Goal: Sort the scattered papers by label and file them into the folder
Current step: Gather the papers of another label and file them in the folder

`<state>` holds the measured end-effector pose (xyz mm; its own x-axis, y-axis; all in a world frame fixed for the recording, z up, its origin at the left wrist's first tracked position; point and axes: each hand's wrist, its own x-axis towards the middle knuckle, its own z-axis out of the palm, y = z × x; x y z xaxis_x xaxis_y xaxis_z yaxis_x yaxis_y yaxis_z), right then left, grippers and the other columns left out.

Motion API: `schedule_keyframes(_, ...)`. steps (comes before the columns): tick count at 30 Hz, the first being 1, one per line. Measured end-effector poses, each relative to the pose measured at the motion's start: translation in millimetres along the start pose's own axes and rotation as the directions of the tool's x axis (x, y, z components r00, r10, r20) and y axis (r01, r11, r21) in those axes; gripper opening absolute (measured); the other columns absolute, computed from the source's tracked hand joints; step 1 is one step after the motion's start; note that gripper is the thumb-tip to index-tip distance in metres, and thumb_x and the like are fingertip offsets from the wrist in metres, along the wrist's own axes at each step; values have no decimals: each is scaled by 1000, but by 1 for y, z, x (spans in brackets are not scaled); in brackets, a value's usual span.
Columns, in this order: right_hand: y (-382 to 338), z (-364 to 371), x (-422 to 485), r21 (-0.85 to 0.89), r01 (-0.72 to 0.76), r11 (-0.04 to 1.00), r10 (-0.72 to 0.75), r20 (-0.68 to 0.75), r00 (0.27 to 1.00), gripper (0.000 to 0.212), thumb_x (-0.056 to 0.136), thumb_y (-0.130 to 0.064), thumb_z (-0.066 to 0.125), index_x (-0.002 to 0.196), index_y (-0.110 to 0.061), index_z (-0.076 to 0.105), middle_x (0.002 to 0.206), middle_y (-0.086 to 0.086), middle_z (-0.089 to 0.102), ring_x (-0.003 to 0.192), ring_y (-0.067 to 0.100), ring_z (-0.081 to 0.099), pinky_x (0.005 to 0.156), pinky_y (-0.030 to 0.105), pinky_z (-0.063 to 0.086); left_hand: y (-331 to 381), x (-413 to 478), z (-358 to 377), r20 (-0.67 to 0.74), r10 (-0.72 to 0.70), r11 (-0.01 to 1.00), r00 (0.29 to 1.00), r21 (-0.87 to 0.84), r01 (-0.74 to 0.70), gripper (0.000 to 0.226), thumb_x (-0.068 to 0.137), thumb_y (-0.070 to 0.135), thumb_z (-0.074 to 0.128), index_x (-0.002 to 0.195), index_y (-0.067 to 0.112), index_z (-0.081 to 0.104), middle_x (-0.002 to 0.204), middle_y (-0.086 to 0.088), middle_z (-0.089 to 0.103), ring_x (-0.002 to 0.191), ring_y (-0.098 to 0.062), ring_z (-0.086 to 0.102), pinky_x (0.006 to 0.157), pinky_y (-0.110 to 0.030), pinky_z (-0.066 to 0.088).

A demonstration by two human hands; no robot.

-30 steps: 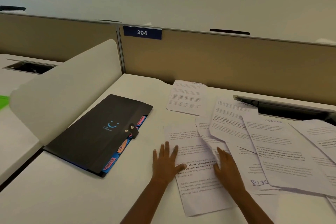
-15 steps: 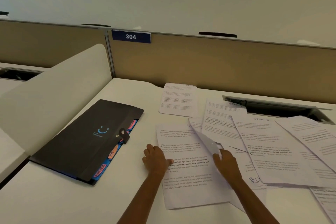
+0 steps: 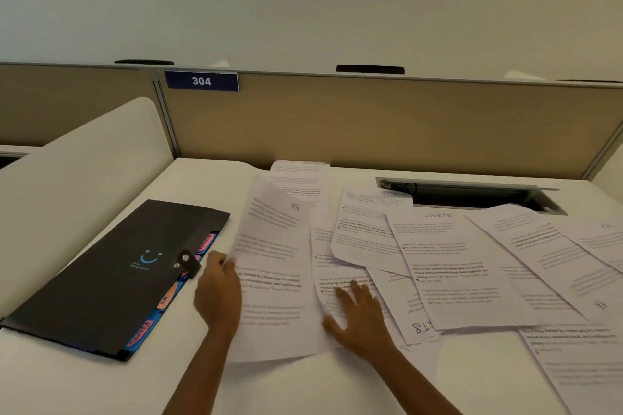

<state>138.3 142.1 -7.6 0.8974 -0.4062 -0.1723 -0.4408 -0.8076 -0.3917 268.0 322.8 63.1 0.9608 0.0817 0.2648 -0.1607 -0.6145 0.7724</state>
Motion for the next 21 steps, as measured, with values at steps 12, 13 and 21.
schedule_keyframes(12, 77, -29, -24, 115, 123, 986, -50, -497, 866, 26, 74, -27, 52, 93, -17, 65, 107, 9, 65, 99, 27, 63, 79, 35, 56, 68, 4, -36, -268, 230, 960, 936, -92, -263, 22, 94, 20, 47, 94, -1, 53, 80, -17, 60, 64, -23, 52, 54, -27, 39)
schedule_keyframes(13, 86, -32, -25, 63, 59, 996, -23, -459, 888, 34, 73, -33, 50, 98, -14, 65, 110, 13, 65, 102, 32, 63, 78, 43, 56, 69, 2, -32, -236, 208, 964, 949, -111, -239, 22, 94, 20, 46, 95, -1, 53, 80, -15, 59, 65, -23, 53, 54, -24, 39)
schedule_keyframes(21, 117, -53, -34, -62, -245, 967, 229, -194, 954, 78, 78, -55, 18, 143, -11, 25, 146, 26, 27, 136, 40, 27, 109, 44, 28, 58, -35, 13, 14, -49, 983, 999, -178, 50, 25, 94, 18, 47, 101, -4, 55, 94, -21, 62, 76, -31, 55, 67, -35, 42)
